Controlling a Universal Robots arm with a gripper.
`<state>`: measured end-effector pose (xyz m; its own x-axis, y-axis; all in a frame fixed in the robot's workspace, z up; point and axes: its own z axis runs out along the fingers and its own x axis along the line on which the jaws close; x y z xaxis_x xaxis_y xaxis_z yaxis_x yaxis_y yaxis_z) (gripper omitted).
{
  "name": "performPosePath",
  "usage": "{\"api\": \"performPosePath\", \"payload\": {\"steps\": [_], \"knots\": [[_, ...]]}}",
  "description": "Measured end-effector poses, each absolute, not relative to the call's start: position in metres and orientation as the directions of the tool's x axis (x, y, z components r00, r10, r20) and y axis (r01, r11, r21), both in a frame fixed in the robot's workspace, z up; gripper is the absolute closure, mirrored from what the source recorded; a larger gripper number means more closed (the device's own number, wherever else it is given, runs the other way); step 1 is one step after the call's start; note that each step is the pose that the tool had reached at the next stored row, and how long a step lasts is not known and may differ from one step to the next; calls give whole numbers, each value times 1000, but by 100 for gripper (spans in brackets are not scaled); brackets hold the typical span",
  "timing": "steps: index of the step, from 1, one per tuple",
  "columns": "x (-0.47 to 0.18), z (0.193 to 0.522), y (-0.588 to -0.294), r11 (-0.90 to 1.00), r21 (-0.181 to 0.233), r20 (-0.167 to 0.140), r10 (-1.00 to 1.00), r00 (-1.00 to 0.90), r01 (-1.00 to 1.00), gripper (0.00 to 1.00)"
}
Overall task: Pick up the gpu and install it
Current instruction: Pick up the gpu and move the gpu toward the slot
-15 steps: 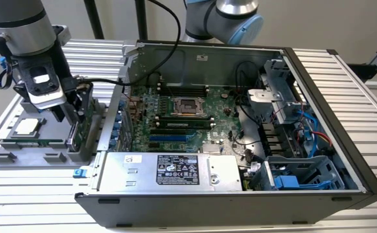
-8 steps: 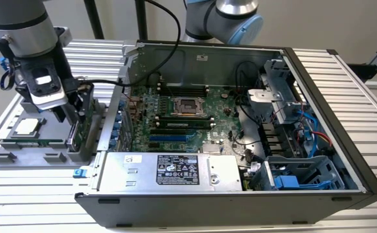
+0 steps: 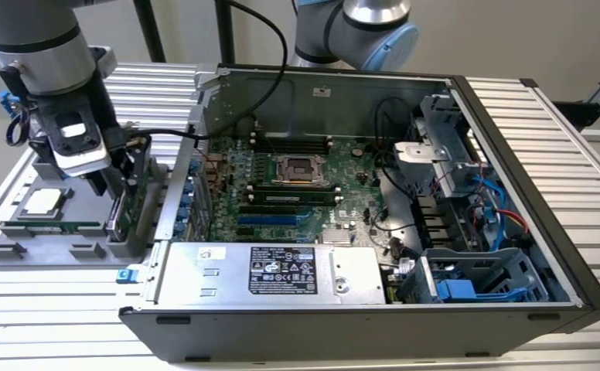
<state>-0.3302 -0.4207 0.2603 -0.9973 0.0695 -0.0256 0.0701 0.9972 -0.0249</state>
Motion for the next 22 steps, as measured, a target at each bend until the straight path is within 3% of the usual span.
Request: {"api": "performPosePath", "payload": {"steps": [13, 22], "knots": [[-330, 252, -418, 997, 7, -23, 72, -997, 72, 0], [-330, 245, -415, 997, 7, -23, 72, -997, 72, 0]]}}
